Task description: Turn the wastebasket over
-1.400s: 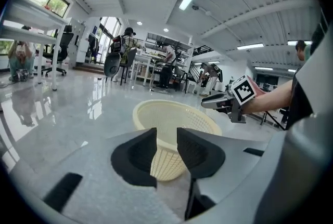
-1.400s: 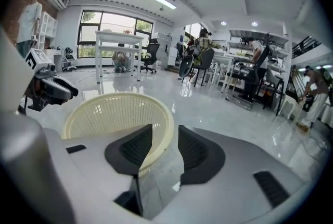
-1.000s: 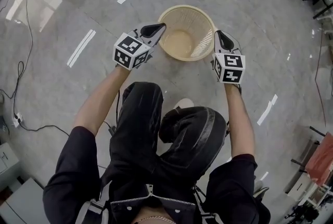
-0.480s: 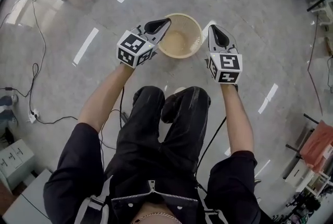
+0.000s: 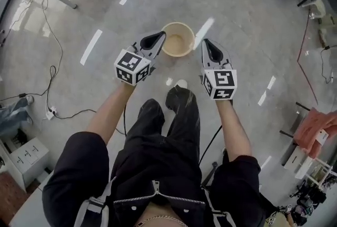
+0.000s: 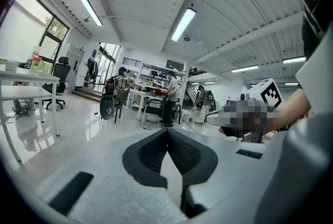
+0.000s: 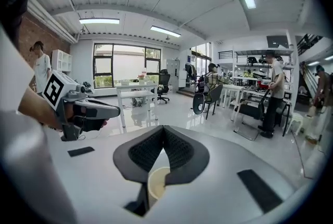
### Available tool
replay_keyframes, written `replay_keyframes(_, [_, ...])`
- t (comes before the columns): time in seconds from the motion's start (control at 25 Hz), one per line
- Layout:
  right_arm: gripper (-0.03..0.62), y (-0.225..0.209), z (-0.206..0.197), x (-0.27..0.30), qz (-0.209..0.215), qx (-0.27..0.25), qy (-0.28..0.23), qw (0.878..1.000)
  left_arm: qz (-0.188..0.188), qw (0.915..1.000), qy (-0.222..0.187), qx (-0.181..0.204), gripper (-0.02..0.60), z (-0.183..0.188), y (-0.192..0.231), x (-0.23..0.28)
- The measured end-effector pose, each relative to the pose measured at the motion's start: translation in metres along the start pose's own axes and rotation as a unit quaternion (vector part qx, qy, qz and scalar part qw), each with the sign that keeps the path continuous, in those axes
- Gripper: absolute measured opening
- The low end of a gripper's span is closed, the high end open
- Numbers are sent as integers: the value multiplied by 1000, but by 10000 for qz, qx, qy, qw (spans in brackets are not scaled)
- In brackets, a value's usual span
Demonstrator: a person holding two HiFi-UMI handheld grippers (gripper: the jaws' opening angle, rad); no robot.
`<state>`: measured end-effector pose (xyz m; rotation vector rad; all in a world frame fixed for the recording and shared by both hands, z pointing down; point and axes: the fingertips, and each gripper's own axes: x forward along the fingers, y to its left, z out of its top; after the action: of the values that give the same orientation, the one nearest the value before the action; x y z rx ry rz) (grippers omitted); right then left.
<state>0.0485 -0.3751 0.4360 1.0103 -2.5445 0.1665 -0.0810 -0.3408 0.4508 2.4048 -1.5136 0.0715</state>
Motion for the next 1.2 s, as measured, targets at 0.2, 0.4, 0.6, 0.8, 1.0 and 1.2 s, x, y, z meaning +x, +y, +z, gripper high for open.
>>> replay_keyframes(0.2, [11,25,57,-74,-104,365,-7,9993,124,9997,169,86,5,69,-53,-50])
replay_keyframes(0.4, [9,59,82,-140,-263,757,-64,9968,51,9996,189,180,5,106,-112,-101])
replay_keyframes(0.6, [9,86,100,-167,-400,842,-273,9953,54,9993,64,359,5,124,-127,-130])
replay_keyframes(0.8, [9,104,104,-189,-379,785,-332,9956,-48,9994,118,333,5,119,-145,-143])
replay_keyframes(1.0, [9,115,115,-184,-363,709,-380,9961,-156,9995,143,242,5,119,-143,-146])
replay_keyframes(1.2, [9,121,115,-185,-339,679,-406,9963,-213,9995,98,201,5,121,-145,-150])
